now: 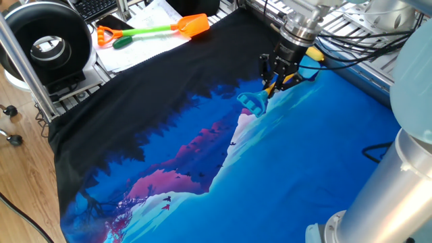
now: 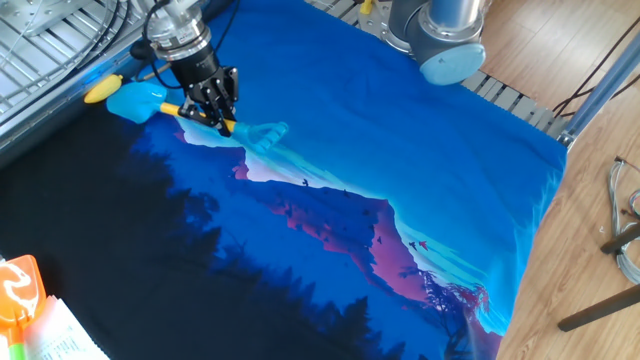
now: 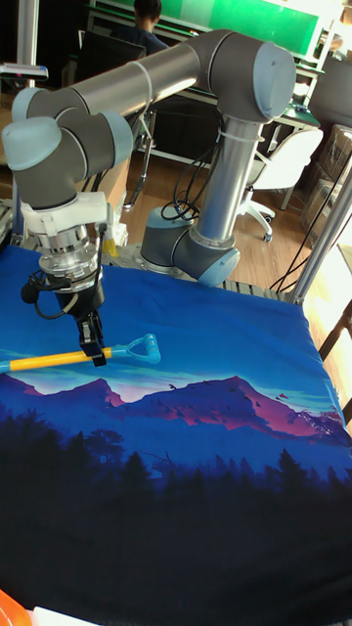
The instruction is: Use a shovel to scoop up an object
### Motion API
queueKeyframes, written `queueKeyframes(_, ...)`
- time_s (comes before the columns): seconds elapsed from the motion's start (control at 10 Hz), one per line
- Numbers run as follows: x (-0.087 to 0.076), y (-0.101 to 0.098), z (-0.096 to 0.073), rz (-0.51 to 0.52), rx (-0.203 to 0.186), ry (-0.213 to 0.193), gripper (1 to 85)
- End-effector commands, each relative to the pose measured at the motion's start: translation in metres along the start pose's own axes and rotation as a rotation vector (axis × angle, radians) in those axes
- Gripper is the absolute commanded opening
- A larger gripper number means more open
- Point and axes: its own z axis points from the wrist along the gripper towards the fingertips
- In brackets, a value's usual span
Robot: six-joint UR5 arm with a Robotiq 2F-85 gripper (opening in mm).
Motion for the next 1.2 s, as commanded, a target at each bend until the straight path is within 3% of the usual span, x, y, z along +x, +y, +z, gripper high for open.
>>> queueKeyframes(0.0,0.003,-0.001,0.0,-0.002,0.015,0.005,3.3)
queueKeyframes(0.6,0.007,0.0,0.001,-0.01,0.015,0.016,3.3)
queueKeyframes(0.9,-0.008,-0.006,-0.004,0.025,0.004,0.009,3.3)
queueKeyframes(1.1,-0.022,-0.021,-0.008,0.043,-0.005,0.039,3.3)
